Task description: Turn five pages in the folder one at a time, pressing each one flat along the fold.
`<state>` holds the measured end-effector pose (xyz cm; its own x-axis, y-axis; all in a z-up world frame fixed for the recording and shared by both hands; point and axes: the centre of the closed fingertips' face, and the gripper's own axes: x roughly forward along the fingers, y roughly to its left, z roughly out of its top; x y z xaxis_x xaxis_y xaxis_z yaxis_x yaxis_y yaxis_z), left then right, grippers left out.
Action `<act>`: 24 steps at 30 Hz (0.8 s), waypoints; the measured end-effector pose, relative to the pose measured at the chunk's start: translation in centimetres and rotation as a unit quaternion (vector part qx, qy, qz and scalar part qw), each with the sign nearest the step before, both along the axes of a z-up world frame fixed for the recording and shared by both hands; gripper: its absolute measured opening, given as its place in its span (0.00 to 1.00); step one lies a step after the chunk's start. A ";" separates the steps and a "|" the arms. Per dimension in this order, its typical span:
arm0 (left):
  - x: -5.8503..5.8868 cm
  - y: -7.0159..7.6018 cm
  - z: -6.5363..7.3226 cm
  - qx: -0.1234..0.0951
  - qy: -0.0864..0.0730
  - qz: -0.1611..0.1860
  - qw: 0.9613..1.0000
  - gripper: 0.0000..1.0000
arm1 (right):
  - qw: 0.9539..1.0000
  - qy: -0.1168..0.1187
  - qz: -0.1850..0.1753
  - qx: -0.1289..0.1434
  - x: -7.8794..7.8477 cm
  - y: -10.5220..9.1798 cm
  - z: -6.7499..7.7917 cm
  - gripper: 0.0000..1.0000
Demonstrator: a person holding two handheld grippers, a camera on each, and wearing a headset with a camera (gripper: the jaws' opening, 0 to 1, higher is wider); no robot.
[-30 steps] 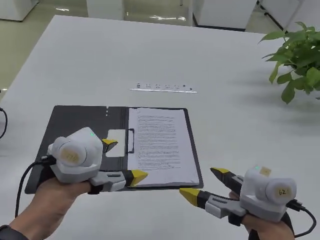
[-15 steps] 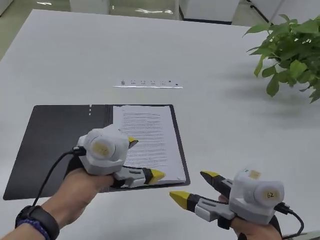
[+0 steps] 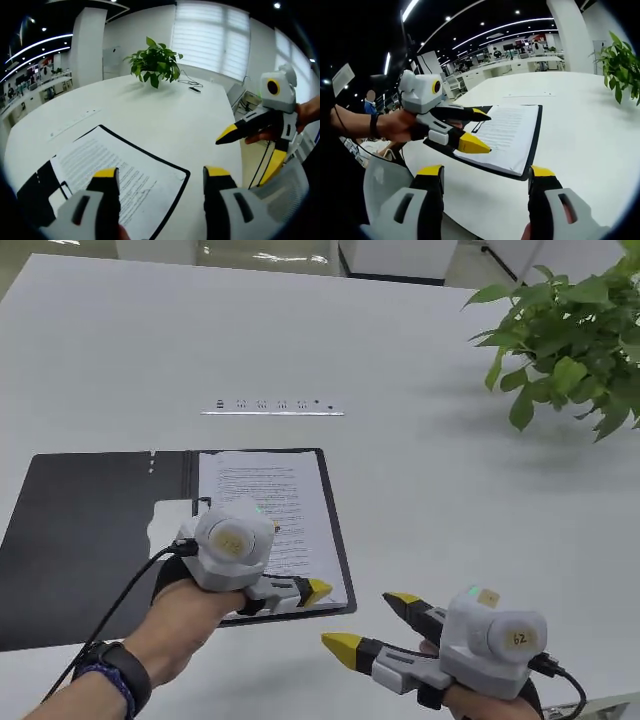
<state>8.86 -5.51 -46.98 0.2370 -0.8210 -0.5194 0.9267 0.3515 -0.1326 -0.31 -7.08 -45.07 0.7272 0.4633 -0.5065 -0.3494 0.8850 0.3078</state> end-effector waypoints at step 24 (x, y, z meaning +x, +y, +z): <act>1.1 -2.2 -8.1 0.117 -0.014 0.046 0.992 0.69 | 1.000 0.012 -0.020 0.011 -0.3 -2.7 -0.3 0.67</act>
